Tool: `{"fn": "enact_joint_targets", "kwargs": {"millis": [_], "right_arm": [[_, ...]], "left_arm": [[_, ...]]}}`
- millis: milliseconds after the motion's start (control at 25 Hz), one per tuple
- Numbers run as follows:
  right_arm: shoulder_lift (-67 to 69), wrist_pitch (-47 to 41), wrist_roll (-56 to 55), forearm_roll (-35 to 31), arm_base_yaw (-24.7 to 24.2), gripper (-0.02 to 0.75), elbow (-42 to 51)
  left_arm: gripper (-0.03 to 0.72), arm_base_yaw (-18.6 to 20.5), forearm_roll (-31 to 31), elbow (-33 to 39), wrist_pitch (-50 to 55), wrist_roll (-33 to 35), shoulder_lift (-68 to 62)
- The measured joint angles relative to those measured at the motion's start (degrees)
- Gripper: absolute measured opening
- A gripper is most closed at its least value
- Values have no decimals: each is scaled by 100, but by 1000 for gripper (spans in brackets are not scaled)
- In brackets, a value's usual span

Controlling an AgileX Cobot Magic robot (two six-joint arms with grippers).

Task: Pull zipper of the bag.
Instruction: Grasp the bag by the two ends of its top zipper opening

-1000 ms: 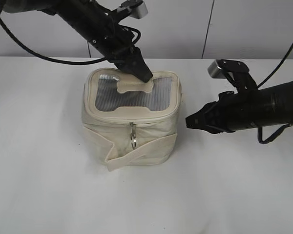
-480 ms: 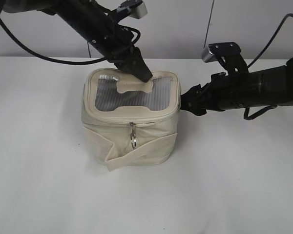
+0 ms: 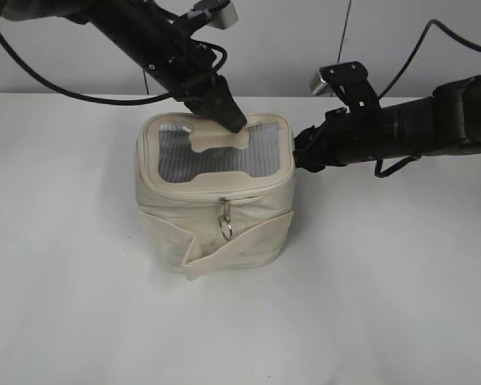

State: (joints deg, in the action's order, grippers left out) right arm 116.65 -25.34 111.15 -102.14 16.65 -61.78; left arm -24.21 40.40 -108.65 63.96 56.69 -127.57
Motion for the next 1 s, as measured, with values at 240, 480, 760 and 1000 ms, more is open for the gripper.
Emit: {"fn": "enact_joint_targets", "kwargs": {"millis": [240,480,760,1000], "right_arm": [[-61,8,-339,310,-24,290,128],[-802,126,-422,307,-24,290,989],[-1470,192,-422,309,-24,287,1668],[-1919,-95,-482,195,-24,286,2379]], "left_arm": [[45,2,0,0,-6,-10,0],[44,-9,5,0,-6,-10,0],[44,-9,17,0,-6,-40,0],[44,-43,17,0,-133,-441,0]]}}
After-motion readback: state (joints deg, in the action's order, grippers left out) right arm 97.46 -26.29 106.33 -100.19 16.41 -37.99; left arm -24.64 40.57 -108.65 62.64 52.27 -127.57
